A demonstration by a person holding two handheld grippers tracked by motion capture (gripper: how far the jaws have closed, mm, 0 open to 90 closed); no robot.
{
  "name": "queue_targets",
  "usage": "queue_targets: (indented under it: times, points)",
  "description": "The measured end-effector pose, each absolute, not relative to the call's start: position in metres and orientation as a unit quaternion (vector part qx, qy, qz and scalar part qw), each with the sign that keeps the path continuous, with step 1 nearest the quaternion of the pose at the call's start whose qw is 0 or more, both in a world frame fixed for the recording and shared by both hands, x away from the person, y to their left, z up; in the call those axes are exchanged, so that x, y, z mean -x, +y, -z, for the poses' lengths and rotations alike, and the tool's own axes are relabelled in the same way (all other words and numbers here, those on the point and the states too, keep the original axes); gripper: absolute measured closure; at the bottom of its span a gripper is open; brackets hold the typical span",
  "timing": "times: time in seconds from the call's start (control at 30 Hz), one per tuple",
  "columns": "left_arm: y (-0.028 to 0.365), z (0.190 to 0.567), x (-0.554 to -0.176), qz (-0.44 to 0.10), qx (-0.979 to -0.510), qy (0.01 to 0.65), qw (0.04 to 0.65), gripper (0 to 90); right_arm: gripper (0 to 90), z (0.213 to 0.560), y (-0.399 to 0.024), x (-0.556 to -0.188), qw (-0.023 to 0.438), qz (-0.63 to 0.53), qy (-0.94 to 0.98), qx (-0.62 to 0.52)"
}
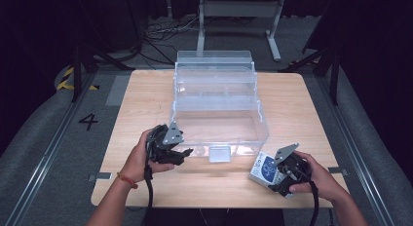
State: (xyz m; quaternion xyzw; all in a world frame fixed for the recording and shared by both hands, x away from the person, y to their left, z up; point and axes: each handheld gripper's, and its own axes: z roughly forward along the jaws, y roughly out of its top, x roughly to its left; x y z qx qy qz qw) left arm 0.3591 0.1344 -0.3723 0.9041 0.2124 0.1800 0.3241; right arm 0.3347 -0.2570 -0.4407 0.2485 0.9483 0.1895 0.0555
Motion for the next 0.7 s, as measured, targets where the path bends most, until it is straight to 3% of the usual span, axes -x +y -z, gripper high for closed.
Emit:
queue_targets:
  times: [0.33, 0.47, 0.5, 0.63, 0.7]
  points:
    - [0.116, 0.387, -0.391, -0.133, -0.938, 0.186, 0.262, 44.4, 4.4, 0.447, -0.265, -0.333, 0.055, -0.188, 0.946, -0.260]
    - [0.114, 0.390, -0.395, -0.119, -0.947, 0.165, 0.248, 58.8, 4.4, 0.447, -0.267, -0.331, 0.054, -0.187, 0.945, -0.261]
    - [0.113, 0.392, -0.396, -0.113, -0.953, 0.150, 0.236, 58.8, 4.5, 0.447, -0.267, -0.330, 0.054, -0.189, 0.945, -0.262]
    - [0.116, 0.398, -0.397, -0.094, -0.963, 0.122, 0.223, 76.2, 4.5, 0.448, -0.269, -0.329, 0.054, -0.188, 0.944, -0.265]
    - [0.120, 0.398, -0.399, -0.086, -0.962, 0.126, 0.225, 76.7, 4.5, 0.448, -0.269, -0.329, 0.053, -0.187, 0.944, -0.267]
